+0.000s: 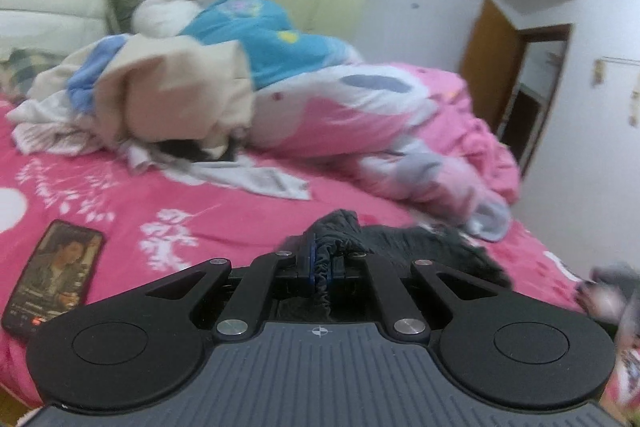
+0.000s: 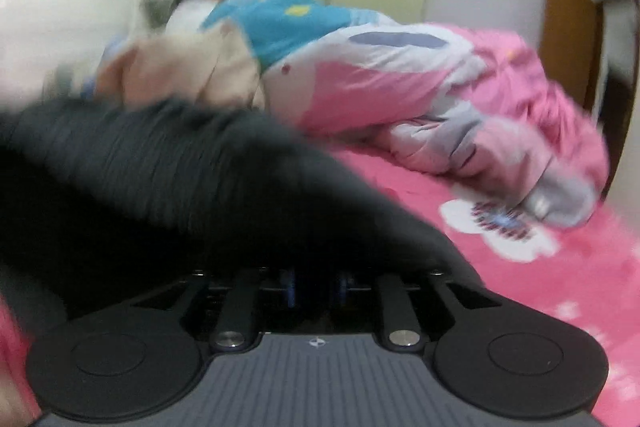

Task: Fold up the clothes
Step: 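Lift the dark grey garment with both grippers and shake it out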

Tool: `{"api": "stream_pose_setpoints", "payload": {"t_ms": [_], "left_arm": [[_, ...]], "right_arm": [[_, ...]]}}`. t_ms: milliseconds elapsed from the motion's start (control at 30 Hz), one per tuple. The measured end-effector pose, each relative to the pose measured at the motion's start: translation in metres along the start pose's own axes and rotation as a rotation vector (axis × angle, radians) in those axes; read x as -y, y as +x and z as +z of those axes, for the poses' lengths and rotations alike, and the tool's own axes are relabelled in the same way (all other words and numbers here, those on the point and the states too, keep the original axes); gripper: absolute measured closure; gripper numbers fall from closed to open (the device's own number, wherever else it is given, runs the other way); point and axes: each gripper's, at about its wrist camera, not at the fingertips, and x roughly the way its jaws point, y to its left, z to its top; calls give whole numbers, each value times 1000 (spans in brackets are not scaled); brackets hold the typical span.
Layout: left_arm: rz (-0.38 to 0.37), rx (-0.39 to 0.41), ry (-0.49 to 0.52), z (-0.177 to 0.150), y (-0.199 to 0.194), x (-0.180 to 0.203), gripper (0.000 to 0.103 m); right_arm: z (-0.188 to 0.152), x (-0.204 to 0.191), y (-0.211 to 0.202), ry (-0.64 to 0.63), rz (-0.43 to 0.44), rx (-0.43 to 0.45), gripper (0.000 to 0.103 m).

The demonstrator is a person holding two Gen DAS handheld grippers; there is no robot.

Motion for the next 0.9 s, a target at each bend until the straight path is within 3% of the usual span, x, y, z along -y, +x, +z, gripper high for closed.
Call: {"api": "stream_pose_setpoints", "payload": {"t_ms": [67,133,200,467,767,900], "left_arm": [[33,1,-10,3,10,-6,100],[56,3,-17,6,18,-11,100],[64,7,-11,-2,2,-23,100],[50,-2,-7,-17,-4,-27,99],[-105,80,-13,-14,-26,-21,99],[-157,95,-45,-13,-31,-22,99]], "right_arm": [[-9,1,-11,-11,2,-2,52],[-14,7,-22,19,16,7,48],[-18,13,-33,48,30,17,38],[-35,32,-74,144,86,60,40],[-3,-61,-53,-180,110,250,35],[1,-81,-36,-246,10,306,35]]}}
